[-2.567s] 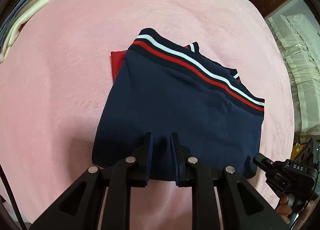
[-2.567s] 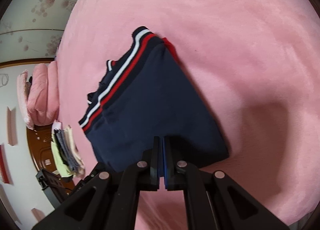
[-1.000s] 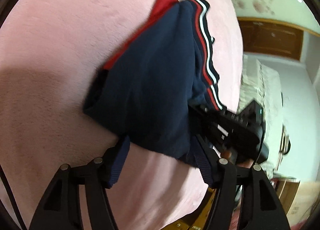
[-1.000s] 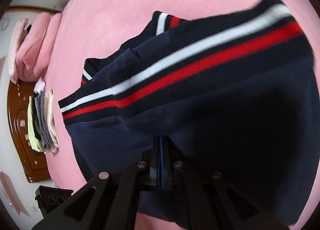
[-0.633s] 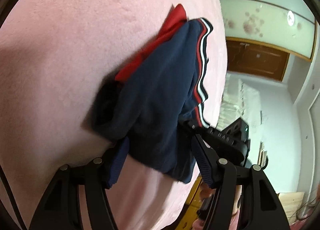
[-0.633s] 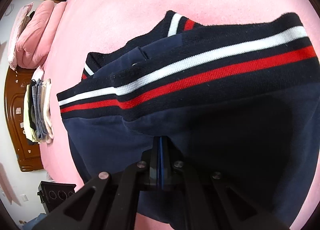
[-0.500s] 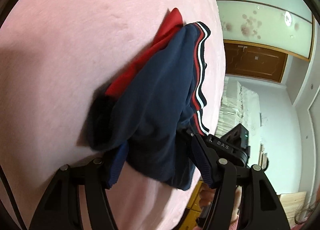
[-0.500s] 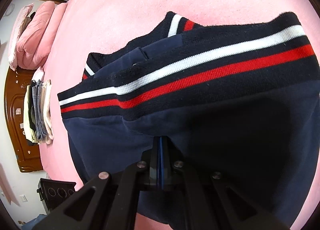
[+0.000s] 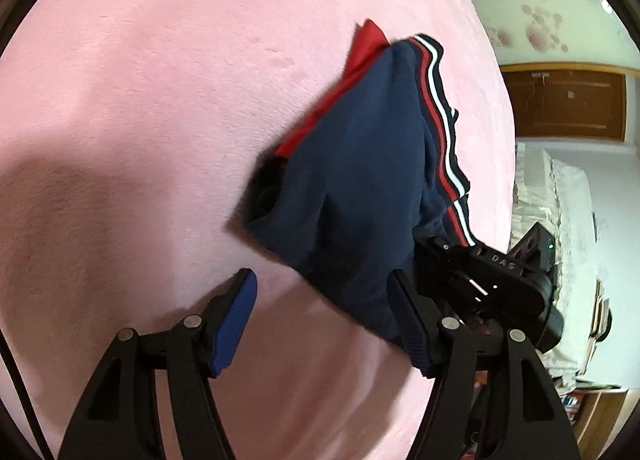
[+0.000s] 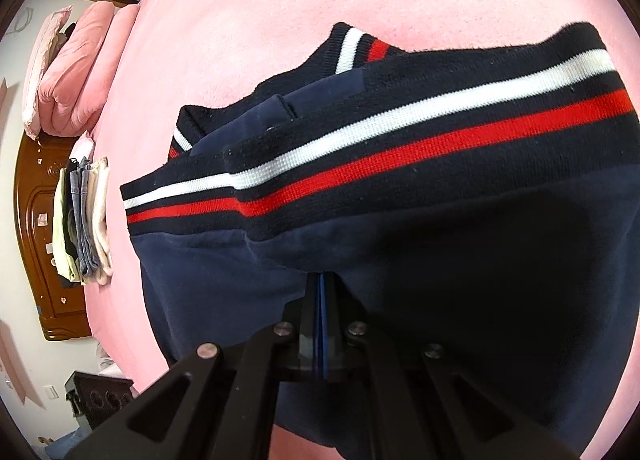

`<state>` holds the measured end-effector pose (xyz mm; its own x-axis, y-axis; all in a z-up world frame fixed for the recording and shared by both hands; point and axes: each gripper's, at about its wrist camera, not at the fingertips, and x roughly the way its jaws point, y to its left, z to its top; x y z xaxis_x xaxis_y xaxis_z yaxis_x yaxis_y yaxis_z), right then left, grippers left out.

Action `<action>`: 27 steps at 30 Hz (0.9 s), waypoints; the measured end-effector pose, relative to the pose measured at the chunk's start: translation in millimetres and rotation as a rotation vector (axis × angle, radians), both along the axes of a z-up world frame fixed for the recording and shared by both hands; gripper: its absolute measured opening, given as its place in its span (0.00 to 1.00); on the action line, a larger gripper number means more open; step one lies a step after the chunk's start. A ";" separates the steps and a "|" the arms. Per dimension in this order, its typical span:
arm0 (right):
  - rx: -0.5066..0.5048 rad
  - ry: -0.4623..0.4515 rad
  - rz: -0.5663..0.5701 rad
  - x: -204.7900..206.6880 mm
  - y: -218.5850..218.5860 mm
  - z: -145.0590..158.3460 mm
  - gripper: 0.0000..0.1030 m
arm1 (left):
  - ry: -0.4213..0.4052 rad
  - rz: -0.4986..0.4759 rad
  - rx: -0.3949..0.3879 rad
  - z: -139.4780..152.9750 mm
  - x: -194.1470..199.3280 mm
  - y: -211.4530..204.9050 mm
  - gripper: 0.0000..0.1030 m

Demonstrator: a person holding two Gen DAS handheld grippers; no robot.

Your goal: Fold large clothes

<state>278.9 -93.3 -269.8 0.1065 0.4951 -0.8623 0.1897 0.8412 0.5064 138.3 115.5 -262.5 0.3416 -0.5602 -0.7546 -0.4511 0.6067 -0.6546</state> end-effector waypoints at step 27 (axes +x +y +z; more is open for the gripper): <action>0.099 -0.049 -0.030 -10.3 -16.9 -5.9 0.00 | -0.336 0.032 0.483 82.5 35.2 -78.3 0.19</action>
<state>268.7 -110.2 -275.7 0.1629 0.5738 -0.8026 0.1870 0.7808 0.5962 173.5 37.3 -180.0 0.6171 -0.1650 -0.7694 -0.2902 0.8611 -0.4175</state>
